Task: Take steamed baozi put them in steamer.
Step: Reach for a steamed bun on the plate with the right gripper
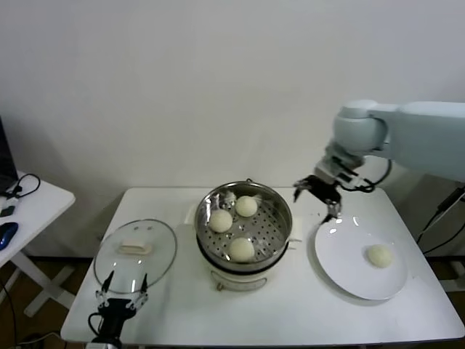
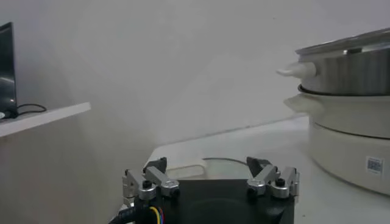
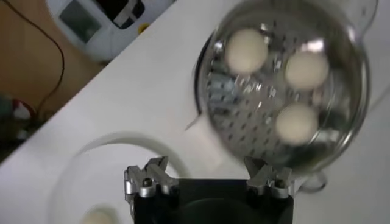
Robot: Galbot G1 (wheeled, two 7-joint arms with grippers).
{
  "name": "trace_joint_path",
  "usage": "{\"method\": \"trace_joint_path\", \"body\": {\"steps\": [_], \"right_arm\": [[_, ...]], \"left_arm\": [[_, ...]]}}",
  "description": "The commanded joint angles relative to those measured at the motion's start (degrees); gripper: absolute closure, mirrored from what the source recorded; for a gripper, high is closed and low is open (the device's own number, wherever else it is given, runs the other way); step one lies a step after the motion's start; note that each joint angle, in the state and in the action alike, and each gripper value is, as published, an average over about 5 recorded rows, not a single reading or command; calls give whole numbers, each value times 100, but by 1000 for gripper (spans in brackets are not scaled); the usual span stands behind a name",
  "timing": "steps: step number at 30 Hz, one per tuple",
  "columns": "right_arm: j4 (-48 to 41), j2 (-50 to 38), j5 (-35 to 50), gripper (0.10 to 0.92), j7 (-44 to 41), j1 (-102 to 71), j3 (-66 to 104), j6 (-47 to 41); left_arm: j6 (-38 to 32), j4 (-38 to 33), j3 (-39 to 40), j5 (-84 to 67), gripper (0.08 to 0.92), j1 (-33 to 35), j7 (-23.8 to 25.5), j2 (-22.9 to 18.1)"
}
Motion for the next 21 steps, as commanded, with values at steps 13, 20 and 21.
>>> {"method": "trace_joint_path", "body": {"steps": [13, 20, 21], "right_arm": [[-1695, -2131, -2275, 203, 82, -4392, 3228, -417], [-2286, -1883, -2669, 203, 168, -5308, 4127, -235], [-2342, -1851, -2697, 203, 173, -5350, 4171, -213]], "left_arm": [[-18, 62, -40, 76, 177, 88, 4, 31], [0, 65, -25, 143, 177, 106, 8, -3], [2, 65, -25, 149, 177, 113, 9, -7]]}}
